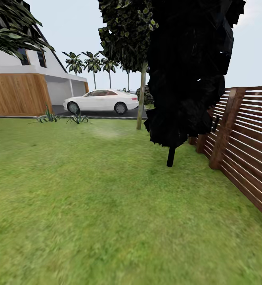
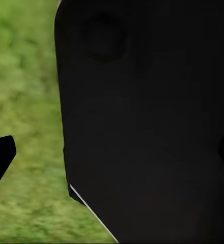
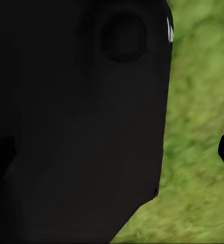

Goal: Take the three Easter eggs out of the wicker basket on the lawn in the garden, then place them on the lawn next to a single tree (choose any tree) so that all three eggs are next to the same tree and none are left in the basket.

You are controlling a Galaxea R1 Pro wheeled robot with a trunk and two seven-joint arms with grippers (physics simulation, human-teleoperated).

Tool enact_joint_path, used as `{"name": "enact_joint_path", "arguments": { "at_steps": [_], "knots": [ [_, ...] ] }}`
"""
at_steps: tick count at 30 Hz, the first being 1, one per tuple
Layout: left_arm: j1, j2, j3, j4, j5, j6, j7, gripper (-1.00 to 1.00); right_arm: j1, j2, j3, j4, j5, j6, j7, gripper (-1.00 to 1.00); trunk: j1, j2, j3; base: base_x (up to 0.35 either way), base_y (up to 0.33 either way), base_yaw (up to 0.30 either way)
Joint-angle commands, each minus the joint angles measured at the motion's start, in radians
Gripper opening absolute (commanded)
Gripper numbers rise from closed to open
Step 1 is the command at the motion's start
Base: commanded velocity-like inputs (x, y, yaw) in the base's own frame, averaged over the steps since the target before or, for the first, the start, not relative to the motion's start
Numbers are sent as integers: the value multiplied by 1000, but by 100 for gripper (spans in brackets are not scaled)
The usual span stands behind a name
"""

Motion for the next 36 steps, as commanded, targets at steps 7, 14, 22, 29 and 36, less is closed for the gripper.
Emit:
{"name": "enact_joint_path", "arguments": {
  "at_steps": [7,14,22,29,36],
  "knots": [
    [0,2,-3,-1,-2,1,-9,100,0,7,-10,-3,-2,8,15,100,0,0,0,-201,0,0],
    [0,2,-3,-1,-2,1,-9,100,0,7,-10,-3,-2,8,15,100,0,0,0,-215,0,0],
    [-6,17,-3,-12,-5,-78,-8,100,1,23,-5,6,9,5,-4,100,0,0,0,-318,-69,227],
    [-6,17,-3,-12,-4,-84,-8,100,1,23,-4,6,9,3,-5,100,0,0,0,-341,-89,293],
    [-6,17,-3,-12,-3,-85,-8,100,1,25,-3,6,10,3,-5,100,0,0,0,-340,-42,293]
  ]
}}
